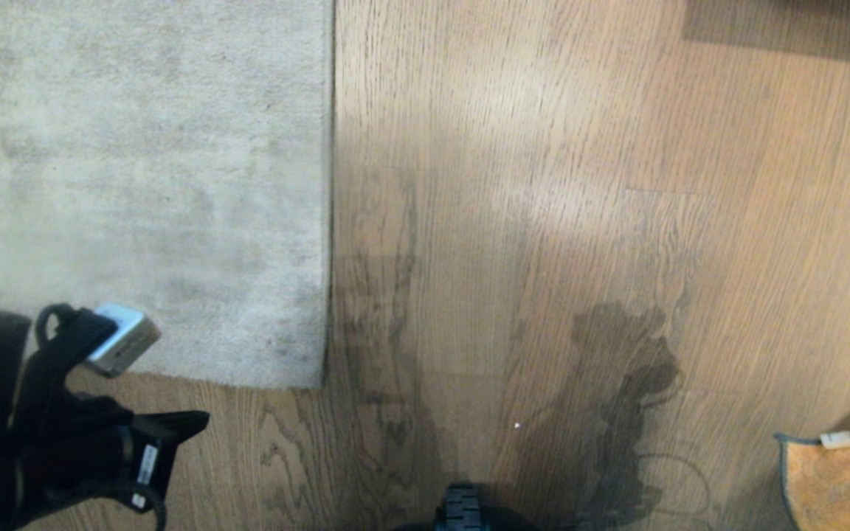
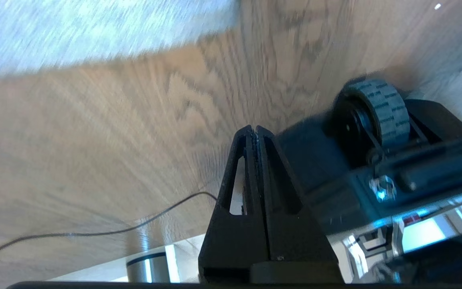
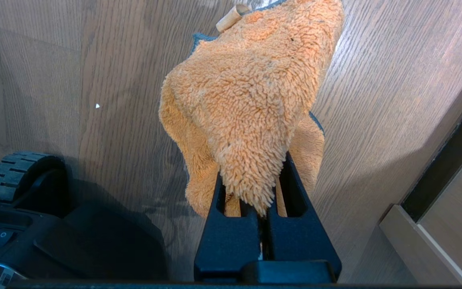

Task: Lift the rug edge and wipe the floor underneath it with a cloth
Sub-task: Lift up the carpet

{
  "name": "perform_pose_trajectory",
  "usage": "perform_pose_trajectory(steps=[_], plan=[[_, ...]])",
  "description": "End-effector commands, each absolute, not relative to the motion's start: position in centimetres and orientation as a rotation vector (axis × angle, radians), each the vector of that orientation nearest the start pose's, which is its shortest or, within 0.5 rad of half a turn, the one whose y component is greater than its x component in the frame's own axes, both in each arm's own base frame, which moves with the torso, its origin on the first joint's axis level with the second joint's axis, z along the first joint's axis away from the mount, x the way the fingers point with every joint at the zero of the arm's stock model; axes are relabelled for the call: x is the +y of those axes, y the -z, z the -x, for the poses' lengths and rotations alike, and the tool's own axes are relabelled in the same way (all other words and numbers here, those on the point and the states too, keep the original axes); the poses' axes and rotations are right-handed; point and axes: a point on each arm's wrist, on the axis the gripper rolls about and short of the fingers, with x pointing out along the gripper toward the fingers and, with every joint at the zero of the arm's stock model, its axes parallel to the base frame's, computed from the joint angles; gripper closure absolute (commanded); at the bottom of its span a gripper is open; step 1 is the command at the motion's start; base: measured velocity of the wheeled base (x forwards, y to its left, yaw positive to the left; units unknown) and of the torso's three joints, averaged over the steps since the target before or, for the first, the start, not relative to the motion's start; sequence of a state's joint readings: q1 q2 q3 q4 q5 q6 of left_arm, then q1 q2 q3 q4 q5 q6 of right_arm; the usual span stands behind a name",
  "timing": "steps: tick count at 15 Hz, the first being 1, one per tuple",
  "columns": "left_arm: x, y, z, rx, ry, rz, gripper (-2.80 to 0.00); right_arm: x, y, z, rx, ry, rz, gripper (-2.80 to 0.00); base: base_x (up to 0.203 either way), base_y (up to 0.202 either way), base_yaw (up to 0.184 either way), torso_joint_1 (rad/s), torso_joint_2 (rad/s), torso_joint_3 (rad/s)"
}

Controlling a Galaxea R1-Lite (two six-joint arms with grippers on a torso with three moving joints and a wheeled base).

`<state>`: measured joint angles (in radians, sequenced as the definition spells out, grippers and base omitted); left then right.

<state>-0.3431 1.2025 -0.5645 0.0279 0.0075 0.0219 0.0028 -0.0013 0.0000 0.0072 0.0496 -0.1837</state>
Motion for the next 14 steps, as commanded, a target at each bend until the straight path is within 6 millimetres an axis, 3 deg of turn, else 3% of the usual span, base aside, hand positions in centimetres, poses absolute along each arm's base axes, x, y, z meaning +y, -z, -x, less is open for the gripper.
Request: perform_pose_trajectory(steps=[1,8,14], plan=[[-6.6,-15.9,-18.0,0.735,0.332,-0.160,-2.80,0.1,-7.5,2.3,0.003,-0.054,0.185,0.00,0.000,0.000,0.000,0.000,0.00,0.000],[-10.7,-15.5,-23.9,0.727,0.293,-0.229,-2.80,0.1,-7.5,2.3,0.003,-0.054,0.185,0.00,0.000,0.000,0.000,0.000,0.00,0.000],[-13.0,-16.4,-25.0,0.783,0.169,-0.365,-2.80,0.1,-7.5,2.3,0.003,-0.054,0.185,0.00,0.000,0.000,0.000,0.000,0.00,0.000]])
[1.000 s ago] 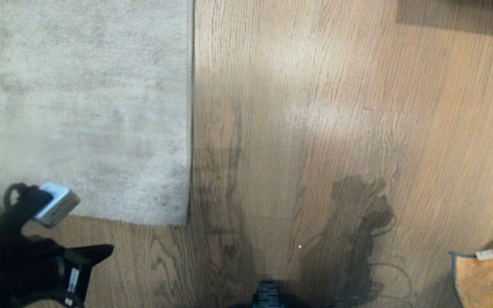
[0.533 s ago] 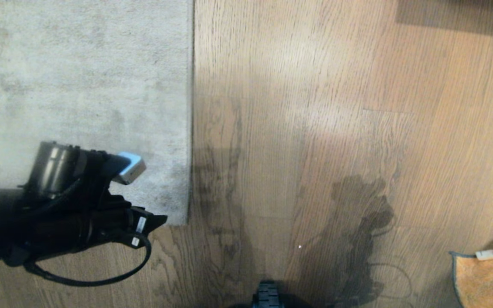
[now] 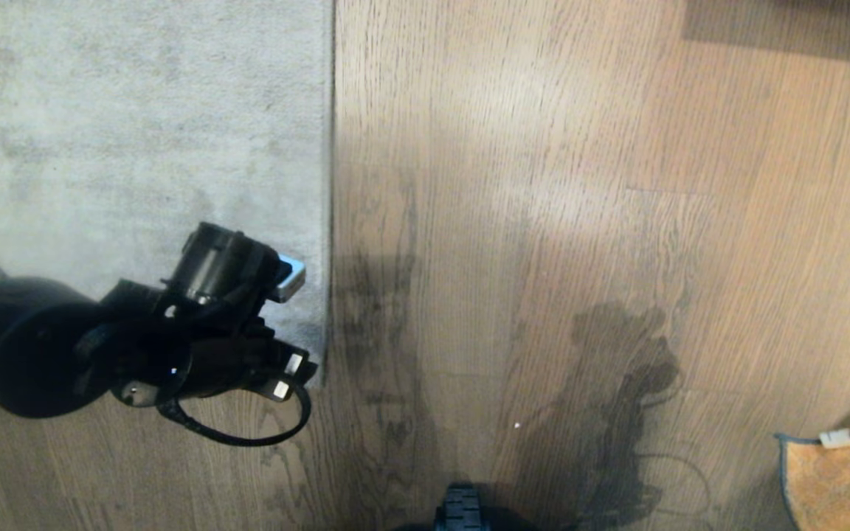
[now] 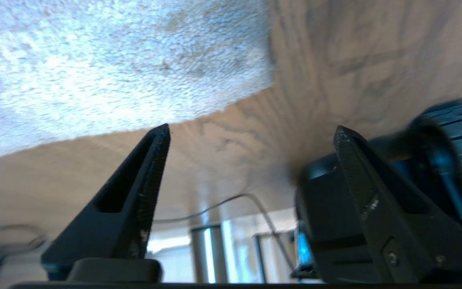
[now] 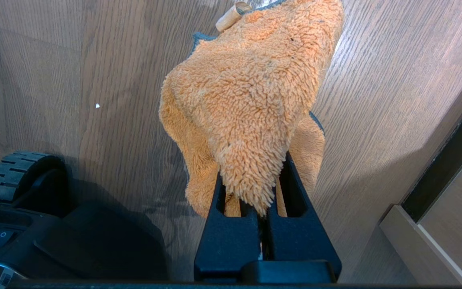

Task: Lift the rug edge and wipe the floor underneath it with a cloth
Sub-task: Lift up the carpet

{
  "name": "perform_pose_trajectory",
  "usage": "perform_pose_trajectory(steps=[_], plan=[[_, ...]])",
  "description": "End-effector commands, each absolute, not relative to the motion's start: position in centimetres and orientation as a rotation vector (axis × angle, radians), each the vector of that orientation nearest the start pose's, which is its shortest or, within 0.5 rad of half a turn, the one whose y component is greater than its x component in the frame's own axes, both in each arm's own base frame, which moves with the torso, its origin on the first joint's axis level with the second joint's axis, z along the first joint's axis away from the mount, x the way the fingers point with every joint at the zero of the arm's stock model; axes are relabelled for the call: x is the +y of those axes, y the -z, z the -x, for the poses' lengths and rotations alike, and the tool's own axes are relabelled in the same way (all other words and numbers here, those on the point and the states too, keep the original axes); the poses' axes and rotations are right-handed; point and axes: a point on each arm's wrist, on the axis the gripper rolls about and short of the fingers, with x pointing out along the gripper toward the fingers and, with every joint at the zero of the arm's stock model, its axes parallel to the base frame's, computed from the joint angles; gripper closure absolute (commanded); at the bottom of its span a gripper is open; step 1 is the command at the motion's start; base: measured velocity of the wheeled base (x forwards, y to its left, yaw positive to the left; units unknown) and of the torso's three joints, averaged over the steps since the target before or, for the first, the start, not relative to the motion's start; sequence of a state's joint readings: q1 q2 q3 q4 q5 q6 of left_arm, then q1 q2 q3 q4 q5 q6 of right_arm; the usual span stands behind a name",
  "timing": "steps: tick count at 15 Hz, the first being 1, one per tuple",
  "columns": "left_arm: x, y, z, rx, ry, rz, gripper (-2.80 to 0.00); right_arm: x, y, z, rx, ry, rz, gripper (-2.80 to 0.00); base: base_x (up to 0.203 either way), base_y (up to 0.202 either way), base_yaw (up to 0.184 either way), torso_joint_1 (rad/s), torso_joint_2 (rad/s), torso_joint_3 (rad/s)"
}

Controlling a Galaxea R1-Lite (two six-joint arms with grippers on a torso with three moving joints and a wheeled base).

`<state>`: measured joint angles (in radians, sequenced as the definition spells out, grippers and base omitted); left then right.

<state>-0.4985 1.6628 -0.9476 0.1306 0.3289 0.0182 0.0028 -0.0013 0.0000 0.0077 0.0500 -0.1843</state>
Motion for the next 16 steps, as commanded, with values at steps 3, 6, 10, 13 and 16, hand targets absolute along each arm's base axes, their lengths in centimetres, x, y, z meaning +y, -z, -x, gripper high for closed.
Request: perform_pose_trajectory(steps=[3,6,10,13,16], plan=[[-14.0,-16.2,-26.0,0.813,0.100,-0.436,-2.80,0.1,-7.5,2.3,0.003,-0.054,0.185,0.00,0.000,0.000,0.000,0.000,0.00,0.000],[-14.9,-15.5,-27.0,0.839,0.027,-0.510,-2.80,0.1,-7.5,2.3,0.003,-0.054,0.185,0.00,0.000,0.000,0.000,0.000,0.00,0.000],[-15.6,-15.0,-28.5,0.826,-0.035,-0.561,-2.80,0.1,-7.5,2.3,0.003,-0.054,0.185,0.00,0.000,0.000,0.000,0.000,0.00,0.000],[-16.1,-14.6,-29.5,0.814,-0.084,-0.616,-2.80,0.1,-7.5,2.3,0.003,-0.054,0.184,0.00,0.000,0.000,0.000,0.000,0.00,0.000],[-16.5,-14.2,-30.4,0.803,-0.130,-0.648,-2.80,0.1,-7.5,2.3,0.003,-0.054,0.185,0.00,0.000,0.000,0.000,0.000,0.00,0.000]])
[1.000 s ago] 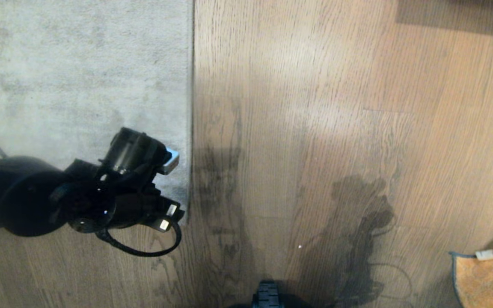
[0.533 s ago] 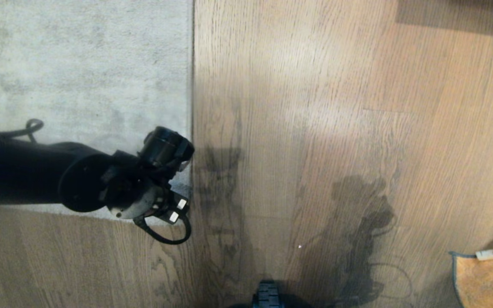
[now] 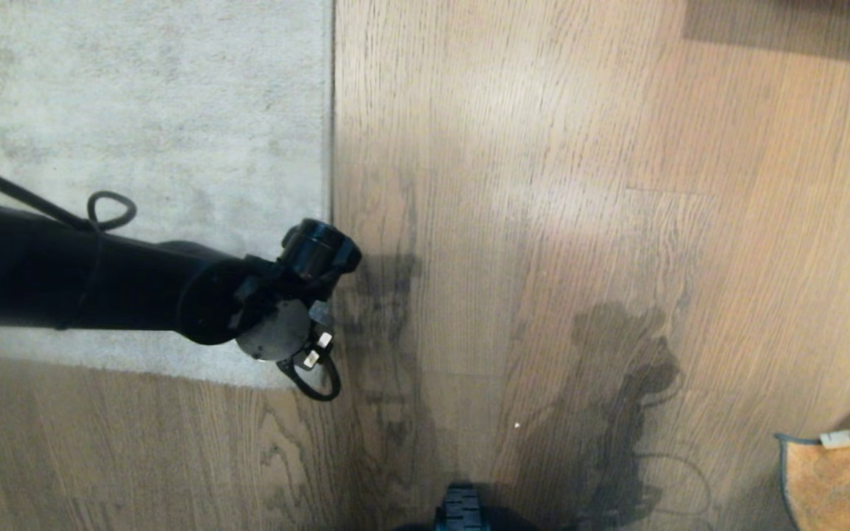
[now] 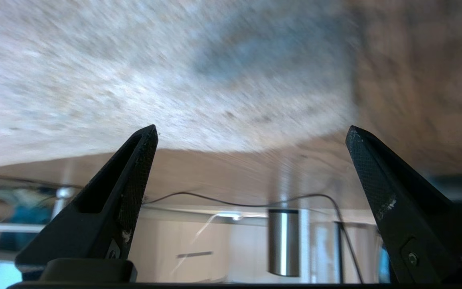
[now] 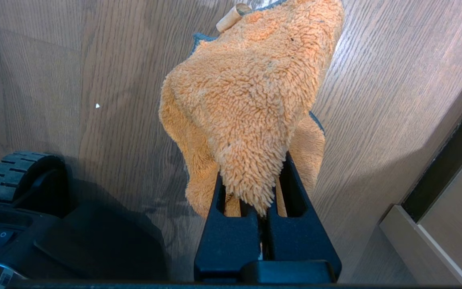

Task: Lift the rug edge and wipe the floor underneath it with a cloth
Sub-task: Lift up the carpet

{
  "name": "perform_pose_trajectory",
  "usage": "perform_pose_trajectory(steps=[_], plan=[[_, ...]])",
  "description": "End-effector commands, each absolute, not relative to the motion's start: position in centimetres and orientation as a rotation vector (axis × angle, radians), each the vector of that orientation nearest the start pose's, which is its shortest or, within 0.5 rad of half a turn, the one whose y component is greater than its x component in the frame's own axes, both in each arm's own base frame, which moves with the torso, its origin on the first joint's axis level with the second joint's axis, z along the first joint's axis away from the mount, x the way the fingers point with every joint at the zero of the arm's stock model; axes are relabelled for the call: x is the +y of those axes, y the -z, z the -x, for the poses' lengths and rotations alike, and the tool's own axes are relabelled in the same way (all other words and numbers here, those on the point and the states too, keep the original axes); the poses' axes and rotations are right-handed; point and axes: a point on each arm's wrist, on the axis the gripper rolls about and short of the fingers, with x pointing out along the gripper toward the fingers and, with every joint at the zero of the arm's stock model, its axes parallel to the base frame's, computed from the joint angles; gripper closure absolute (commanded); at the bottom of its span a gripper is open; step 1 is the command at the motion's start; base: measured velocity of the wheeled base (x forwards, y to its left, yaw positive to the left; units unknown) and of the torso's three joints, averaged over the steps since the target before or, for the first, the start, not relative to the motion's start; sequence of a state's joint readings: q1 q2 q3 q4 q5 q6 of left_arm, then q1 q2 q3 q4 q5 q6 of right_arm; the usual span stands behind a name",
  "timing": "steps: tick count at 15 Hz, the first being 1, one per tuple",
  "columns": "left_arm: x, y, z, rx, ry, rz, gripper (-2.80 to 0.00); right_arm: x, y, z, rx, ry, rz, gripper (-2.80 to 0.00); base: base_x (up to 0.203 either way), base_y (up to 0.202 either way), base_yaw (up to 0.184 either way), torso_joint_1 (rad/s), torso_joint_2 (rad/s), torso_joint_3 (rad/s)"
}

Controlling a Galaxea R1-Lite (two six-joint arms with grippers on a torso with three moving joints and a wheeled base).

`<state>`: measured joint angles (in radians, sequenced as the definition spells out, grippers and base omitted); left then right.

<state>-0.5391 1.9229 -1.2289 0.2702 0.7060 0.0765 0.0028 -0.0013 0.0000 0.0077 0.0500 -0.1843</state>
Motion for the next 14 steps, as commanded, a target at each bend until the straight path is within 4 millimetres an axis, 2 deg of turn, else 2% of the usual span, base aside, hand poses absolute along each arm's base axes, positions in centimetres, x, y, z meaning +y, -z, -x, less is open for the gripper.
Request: perform_pose_trajectory(steps=[1,7,14], plan=[[-16.7,-14.2,-30.7,0.794,-0.156,-0.666,-2.80,0.1,-7.5,2.3,0.003,-0.054,0.184,0.00,0.000,0.000,0.000,0.000,0.00,0.000],[-17.1,-13.6,-31.5,0.780,-0.221,-0.740,-2.80,0.1,-7.5,2.3,0.003,-0.054,0.185,0.00,0.000,0.000,0.000,0.000,0.00,0.000],[-17.7,-13.3,-32.6,0.754,-0.241,-0.728,-2.80,0.1,-7.5,2.3,0.003,-0.054,0.185,0.00,0.000,0.000,0.000,0.000,0.00,0.000]])
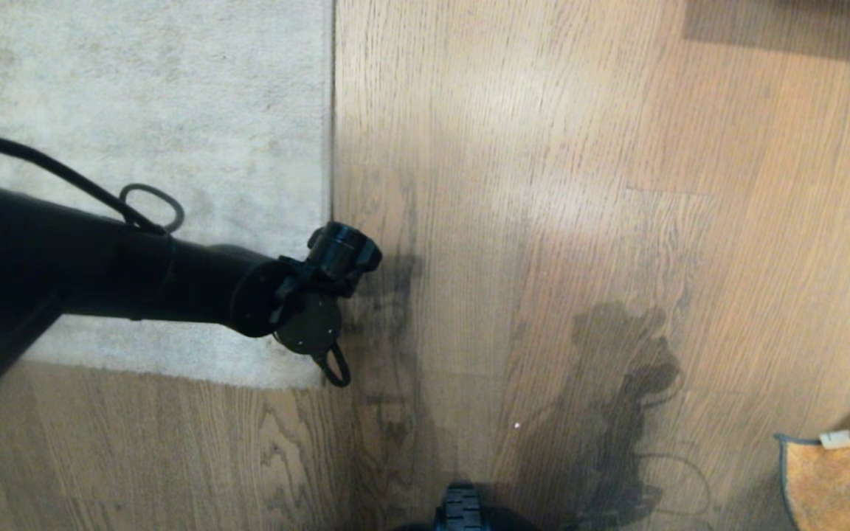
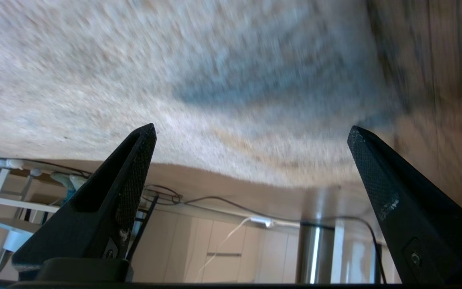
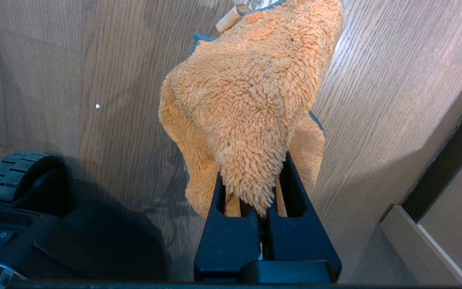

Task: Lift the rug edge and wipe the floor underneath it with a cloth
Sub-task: Lift up the carpet

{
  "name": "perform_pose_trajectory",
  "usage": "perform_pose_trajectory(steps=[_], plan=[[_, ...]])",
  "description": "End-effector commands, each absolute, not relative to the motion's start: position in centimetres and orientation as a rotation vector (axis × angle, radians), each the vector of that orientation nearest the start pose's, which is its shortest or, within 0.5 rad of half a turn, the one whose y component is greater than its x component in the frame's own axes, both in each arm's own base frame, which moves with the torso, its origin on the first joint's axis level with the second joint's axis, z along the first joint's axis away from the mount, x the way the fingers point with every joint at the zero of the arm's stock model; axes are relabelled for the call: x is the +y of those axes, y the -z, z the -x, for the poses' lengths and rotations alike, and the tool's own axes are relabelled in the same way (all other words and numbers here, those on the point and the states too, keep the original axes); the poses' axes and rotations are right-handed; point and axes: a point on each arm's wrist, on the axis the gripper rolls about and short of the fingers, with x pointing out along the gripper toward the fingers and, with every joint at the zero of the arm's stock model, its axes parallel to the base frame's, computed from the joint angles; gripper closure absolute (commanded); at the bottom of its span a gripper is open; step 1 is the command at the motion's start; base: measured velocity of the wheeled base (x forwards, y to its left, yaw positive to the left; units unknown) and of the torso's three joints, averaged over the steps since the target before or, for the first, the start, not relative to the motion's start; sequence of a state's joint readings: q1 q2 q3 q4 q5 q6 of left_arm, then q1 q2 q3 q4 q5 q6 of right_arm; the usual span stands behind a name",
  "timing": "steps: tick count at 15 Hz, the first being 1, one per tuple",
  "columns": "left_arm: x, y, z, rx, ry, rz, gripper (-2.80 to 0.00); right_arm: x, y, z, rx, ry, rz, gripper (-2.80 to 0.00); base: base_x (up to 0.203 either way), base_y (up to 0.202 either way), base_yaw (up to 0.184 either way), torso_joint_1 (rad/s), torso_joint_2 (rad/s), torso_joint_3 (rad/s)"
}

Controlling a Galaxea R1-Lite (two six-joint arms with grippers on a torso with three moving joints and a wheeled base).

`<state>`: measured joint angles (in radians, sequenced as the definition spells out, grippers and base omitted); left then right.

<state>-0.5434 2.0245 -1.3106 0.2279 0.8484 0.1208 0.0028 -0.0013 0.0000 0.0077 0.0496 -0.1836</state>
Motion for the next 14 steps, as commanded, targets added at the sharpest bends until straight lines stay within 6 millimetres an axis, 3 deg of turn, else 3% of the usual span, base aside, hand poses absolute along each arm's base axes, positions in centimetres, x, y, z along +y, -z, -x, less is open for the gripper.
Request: perform_pose_trajectory(steps=[1,7,14], plan=[[-17.9,-13.1,-32.9,0.730,-0.255,-0.722,-2.80,0.1,-7.5,2.3,0.003,-0.054,0.184,0.00,0.000,0.000,0.000,0.000,0.00,0.000],[-18.5,-13.3,-33.5,0.697,-0.267,-0.715,-2.80,0.1,-7.5,2.3,0.003,-0.054,0.185,0.00,0.000,0.000,0.000,0.000,0.00,0.000],[-18.4,-14.3,-32.4,0.714,-0.252,-0.726,-2.80,0.1,-7.5,2.3,0.003,-0.054,0.184,0.00,0.000,0.000,0.000,0.000,0.00,0.000]])
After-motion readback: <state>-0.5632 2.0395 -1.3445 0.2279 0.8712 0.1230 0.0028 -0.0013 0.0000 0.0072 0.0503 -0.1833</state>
